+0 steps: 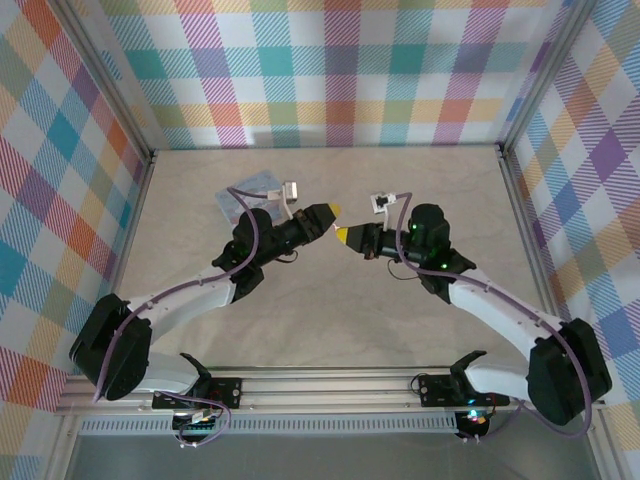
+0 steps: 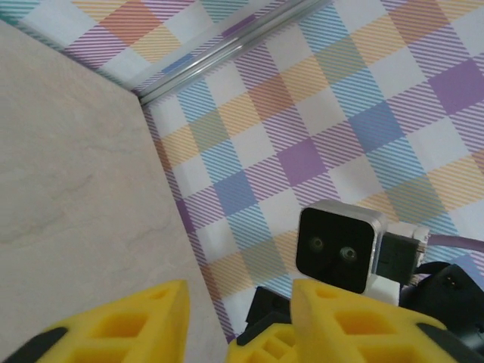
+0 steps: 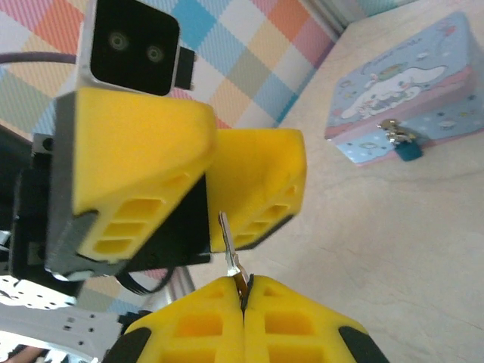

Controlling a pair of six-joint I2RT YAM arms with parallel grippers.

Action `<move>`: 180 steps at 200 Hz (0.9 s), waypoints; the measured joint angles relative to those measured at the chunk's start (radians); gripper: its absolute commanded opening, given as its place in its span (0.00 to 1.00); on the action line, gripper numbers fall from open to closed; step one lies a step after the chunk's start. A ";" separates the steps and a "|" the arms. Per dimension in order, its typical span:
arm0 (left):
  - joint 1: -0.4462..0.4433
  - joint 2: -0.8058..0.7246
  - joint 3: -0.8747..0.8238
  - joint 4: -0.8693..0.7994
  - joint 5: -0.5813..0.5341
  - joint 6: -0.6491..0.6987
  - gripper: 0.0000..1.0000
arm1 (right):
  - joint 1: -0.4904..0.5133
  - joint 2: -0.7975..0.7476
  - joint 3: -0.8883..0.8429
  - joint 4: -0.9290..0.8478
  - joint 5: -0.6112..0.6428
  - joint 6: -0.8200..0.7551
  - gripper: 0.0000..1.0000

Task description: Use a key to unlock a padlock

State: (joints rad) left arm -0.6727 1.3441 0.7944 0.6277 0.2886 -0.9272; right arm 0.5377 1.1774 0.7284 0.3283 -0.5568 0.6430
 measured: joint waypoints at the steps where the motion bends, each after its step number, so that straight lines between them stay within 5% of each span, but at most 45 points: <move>1: 0.000 -0.002 0.000 -0.002 -0.002 0.002 0.47 | 0.000 -0.002 0.000 -0.004 0.001 -0.002 0.00; 88: 0.140 -0.051 0.216 -0.571 -0.090 0.270 0.79 | 0.000 -0.087 0.099 -0.544 0.276 -0.385 0.00; 180: 0.238 0.419 0.652 -1.054 -0.332 0.612 0.87 | 0.000 -0.087 0.108 -0.723 0.435 -0.454 0.00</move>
State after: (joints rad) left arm -0.4347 1.7630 1.4464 -0.4267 -0.0433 -0.3153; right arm 0.5377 1.0901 0.8364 -0.3950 -0.1215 0.1894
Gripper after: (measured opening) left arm 0.870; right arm 0.066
